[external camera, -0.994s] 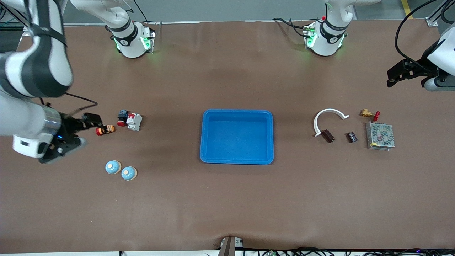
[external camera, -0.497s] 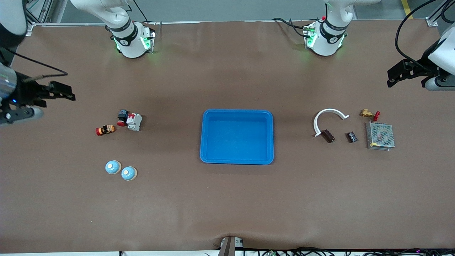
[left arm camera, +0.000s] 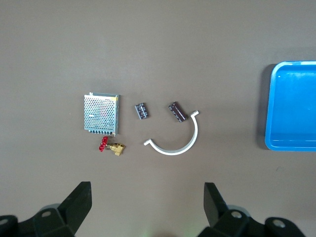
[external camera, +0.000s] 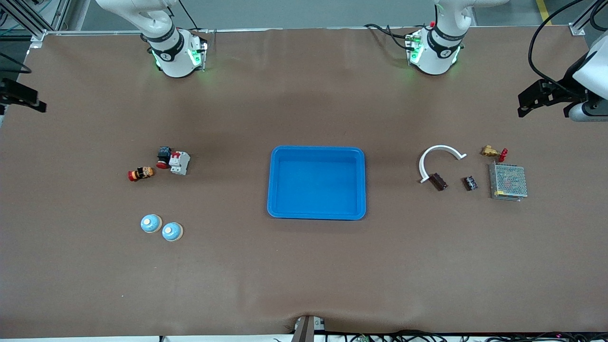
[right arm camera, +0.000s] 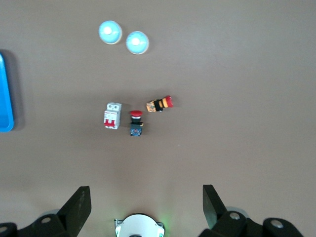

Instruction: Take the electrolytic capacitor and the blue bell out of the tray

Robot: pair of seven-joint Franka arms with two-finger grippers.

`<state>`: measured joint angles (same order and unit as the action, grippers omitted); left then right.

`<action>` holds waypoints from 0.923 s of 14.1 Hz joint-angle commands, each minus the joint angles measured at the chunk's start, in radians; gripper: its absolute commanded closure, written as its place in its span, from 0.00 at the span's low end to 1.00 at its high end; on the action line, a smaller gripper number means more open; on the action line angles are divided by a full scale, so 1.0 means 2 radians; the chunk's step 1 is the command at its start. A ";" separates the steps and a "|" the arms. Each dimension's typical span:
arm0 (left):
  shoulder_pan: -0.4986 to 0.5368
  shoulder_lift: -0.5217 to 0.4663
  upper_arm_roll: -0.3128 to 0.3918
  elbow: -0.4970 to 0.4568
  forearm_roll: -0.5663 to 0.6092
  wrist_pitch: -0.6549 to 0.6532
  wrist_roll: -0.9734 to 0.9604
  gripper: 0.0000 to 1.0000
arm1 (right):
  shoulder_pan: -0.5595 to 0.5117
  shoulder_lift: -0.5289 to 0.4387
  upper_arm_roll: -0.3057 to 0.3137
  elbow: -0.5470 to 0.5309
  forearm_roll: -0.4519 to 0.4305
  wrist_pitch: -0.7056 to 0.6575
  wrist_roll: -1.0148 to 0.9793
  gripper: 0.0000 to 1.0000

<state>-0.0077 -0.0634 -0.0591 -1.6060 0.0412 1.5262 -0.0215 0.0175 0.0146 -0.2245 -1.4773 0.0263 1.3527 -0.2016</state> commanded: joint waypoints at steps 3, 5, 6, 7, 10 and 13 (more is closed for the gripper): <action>0.000 0.012 -0.001 0.021 -0.010 -0.001 -0.001 0.00 | -0.004 0.000 0.012 0.006 0.004 -0.005 0.005 0.00; 0.000 0.012 -0.002 0.021 -0.010 -0.001 -0.002 0.00 | 0.009 0.004 0.012 0.006 0.004 0.002 0.009 0.00; 0.000 0.012 -0.002 0.021 -0.010 -0.001 -0.002 0.00 | 0.012 0.004 0.013 0.006 0.004 0.008 0.010 0.00; -0.001 0.012 -0.002 0.021 -0.010 -0.001 -0.009 0.00 | 0.010 0.005 0.013 0.006 0.005 0.009 0.010 0.00; 0.000 0.012 -0.006 0.021 -0.008 -0.001 -0.023 0.00 | -0.029 0.004 0.055 0.007 0.009 0.009 0.010 0.00; -0.002 0.015 -0.009 0.025 -0.004 -0.001 -0.025 0.00 | -0.029 0.007 0.066 0.006 0.008 0.017 0.010 0.00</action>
<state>-0.0085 -0.0537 -0.0715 -1.5918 0.0411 1.5287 -0.0594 -0.0151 0.0208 -0.1227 -1.4761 0.0298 1.3807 -0.1951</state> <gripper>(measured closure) 0.000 0.000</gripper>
